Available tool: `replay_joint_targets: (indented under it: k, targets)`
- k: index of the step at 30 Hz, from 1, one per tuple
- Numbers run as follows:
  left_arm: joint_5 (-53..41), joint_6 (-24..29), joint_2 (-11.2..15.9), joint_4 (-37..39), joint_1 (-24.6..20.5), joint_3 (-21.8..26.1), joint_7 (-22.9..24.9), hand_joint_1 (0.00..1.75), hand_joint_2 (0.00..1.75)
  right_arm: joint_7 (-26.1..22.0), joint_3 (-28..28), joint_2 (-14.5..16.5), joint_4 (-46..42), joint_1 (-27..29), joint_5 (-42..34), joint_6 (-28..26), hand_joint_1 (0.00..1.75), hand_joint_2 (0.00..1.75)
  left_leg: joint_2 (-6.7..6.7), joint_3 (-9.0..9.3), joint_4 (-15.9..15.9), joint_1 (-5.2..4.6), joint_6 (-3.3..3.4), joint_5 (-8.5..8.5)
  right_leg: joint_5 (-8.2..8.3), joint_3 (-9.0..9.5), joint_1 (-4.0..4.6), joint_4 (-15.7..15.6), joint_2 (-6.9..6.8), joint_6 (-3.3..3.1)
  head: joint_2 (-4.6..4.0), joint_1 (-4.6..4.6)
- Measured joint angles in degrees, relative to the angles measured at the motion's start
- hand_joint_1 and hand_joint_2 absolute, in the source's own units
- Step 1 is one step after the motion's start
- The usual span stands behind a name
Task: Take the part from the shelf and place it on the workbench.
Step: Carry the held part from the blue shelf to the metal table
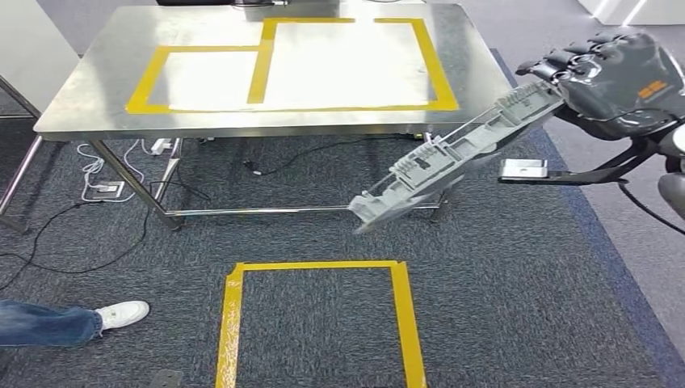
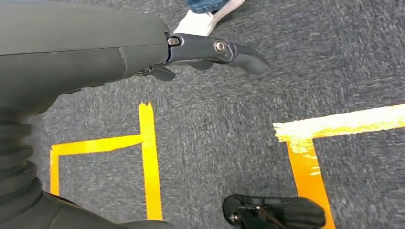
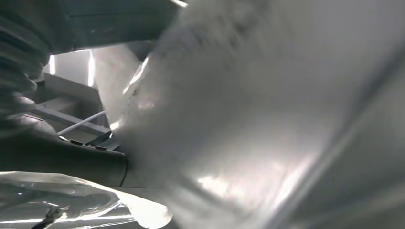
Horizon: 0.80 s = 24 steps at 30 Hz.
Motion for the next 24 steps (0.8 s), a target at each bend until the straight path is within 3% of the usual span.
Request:
replay_joint_targets:
  k: [1, 2, 4, 5, 6, 8, 10, 12, 14, 15, 16, 17, 18, 20, 21, 22, 24]
  targets:
    - [-0.01, -0.01, -0.06, 0.0, 0.07, 0.0, 0.0, 0.0, 1.75, -0.04, 0.09, 0.01, 0.0, 0.04, -0.01, 0.11, 1.75, 1.75, -0.1, 0.83, 0.0, 0.0, -0.05, -0.68, 0.47, -0.74, -0.01, -0.98, -0.02, 0.06, 0.0, 0.0]
    - [-0.03, -0.01, -0.08, 0.0, 0.12, 0.0, 0.0, 0.0, 1.75, -0.06, 0.15, 0.01, 0.0, -0.01, -0.01, 0.22, 1.75, 1.75, -0.2, 1.8, 0.0, 0.01, -0.15, -1.42, 2.4, -0.72, -0.04, -3.64, -0.07, 0.1, 0.0, 0.02]
    - [-0.12, -0.04, -0.11, 0.02, 0.2, 0.0, 0.01, 0.0, 1.75, -0.06, 0.2, 0.01, 0.03, -0.19, 0.01, 0.42, 1.75, 1.75, -0.38, 3.4, 0.09, -0.02, -0.55, -3.0, 8.94, 0.05, 0.02, -10.63, -0.27, 0.07, 0.0, 0.04]
    - [-0.18, -0.08, -0.1, 0.02, 0.17, 0.0, 0.03, 0.0, 1.75, -0.08, 0.26, 0.04, 0.04, -0.36, 0.04, 0.55, 1.75, 1.75, -0.44, 3.82, 0.08, -0.06, -0.86, -3.67, 11.24, 0.55, 0.17, -13.09, -0.32, -0.25, 0.0, 0.1]
    - [-0.24, -0.15, -0.1, 0.03, 0.13, 0.0, 0.05, 0.0, 1.75, -0.09, 0.31, 0.07, 0.03, -0.5, 0.08, 0.7, 1.75, 1.75, -0.46, 4.16, 0.04, -0.09, -1.21, -4.17, 12.54, 0.81, 0.31, -14.34, -0.29, -0.71, 0.01, 0.16]
    - [-0.35, -0.25, -0.04, 0.01, -0.15, 0.0, 0.1, 0.0, 1.75, -0.15, 0.25, 0.13, -0.04, -1.07, 0.14, 1.03, 1.75, 1.75, -0.44, 4.88, -0.19, -0.17, -1.79, -4.59, 12.02, 1.59, 0.35, -14.64, -0.15, -1.74, 0.01, 0.24]
    - [-0.44, -0.28, -0.09, -0.01, -0.51, 0.0, 0.11, 0.0, 1.75, -0.17, 0.13, 0.14, -0.08, -1.76, 0.19, 1.37, 1.75, 1.75, -0.22, 4.06, 2.44, -0.17, -2.46, -4.05, 11.39, 2.89, 0.0, -14.93, -0.18, -2.26, 0.0, 0.09]
    - [-0.5, -0.3, -0.21, -0.02, -0.76, 0.0, 0.11, 0.0, 1.75, -0.21, 0.39, 0.27, -0.01, -2.05, 0.26, 1.72, 1.75, 1.75, 0.11, 0.2, 9.32, 0.15, -3.46, -4.35, 10.25, 4.73, -0.19, -15.21, -0.3, -2.57, 0.0, -0.06]
    - [-0.53, -0.32, -0.24, -0.02, -0.62, 0.0, 0.13, 0.0, 1.75, -0.26, 0.93, 0.59, 0.15, -2.05, 0.38, 2.08, 1.75, 1.75, 0.29, -4.18, 15.15, 0.56, -4.13, -7.54, 8.83, 6.51, -0.23, -15.29, -0.35, -2.76, 0.0, -0.11]
    - [-0.55, -0.32, -0.24, -0.02, -0.49, 0.0, 0.14, 0.0, 1.75, -0.27, 1.16, 0.76, 0.21, -2.18, 0.49, 2.28, 1.75, 1.75, 0.32, -5.71, 16.04, 0.66, -4.2, -9.32, 8.13, 7.39, -0.27, -15.3, -0.31, -2.78, 0.0, -0.13]
    - [-0.58, -0.32, -0.22, -0.02, -0.37, 0.0, 0.14, 0.0, 1.75, -0.26, 1.34, 0.96, 0.25, -2.46, 0.61, 2.48, 1.75, 1.75, 0.33, -6.66, 15.34, 0.7, -4.11, -10.04, 7.42, 8.32, -0.3, -15.33, -0.26, -2.76, 0.0, -0.13]
    - [-0.66, -0.33, -0.19, -0.02, -0.27, 0.0, 0.15, 0.0, 1.75, -0.26, 1.47, 1.17, 0.26, -2.86, 0.72, 2.66, 1.75, 1.75, 0.34, -7.06, 13.15, 0.68, -3.87, -9.08, 6.71, 9.27, -0.32, -15.36, -0.2, -2.7, 0.0, -0.13]
    - [-0.74, -0.33, -0.16, -0.02, -0.17, 0.0, 0.16, 0.0, 1.75, -0.25, 1.58, 1.41, 0.28, -3.31, 0.78, 2.85, 1.75, 1.75, 0.34, -7.13, 9.94, 0.57, -3.48, -6.16, 6.0, 10.13, -0.33, -15.44, -0.16, -2.59, 0.0, -0.14]
    - [-0.9, -0.34, -0.08, -0.01, 0.12, 0.0, 0.2, 0.0, 1.75, -0.25, 1.86, 1.9, 0.44, -4.12, 0.81, 3.26, 1.75, 1.75, 0.32, -7.01, 3.78, 0.19, -2.54, 1.34, 4.64, 11.7, -0.22, -15.6, 0.09, -2.05, 0.0, -0.16]
    - [-0.93, -0.35, -0.06, -0.01, 0.23, 0.0, 0.21, 0.0, 1.75, -0.26, 2.01, 2.1, 0.54, -4.5, 0.83, 3.52, 1.75, 1.75, 0.33, -6.82, 2.17, -0.01, -2.18, 3.65, 4.1, 12.23, -0.18, -15.84, 0.26, -1.67, 0.0, -0.22]
    - [-0.96, -0.36, -0.04, 0.0, 0.3, 0.0, 0.23, 0.0, 1.75, -0.27, 2.12, 2.25, 0.64, -4.79, 0.84, 3.72, 1.75, 1.75, 0.33, -6.64, 1.61, -0.14, -1.99, 4.45, 3.72, 12.63, -0.15, -16.04, 0.42, -1.34, 0.0, -0.27]
    - [-0.98, -0.38, -0.04, 0.0, 0.28, 0.0, 0.24, 0.0, 1.75, -0.29, 2.22, 2.37, 0.7, -5.14, 0.86, 3.93, 1.75, 1.75, 0.36, -6.22, 1.66, -0.23, -1.9, 4.15, 3.43, 12.87, -0.19, -16.41, 0.53, -1.04, 0.0, -0.34]
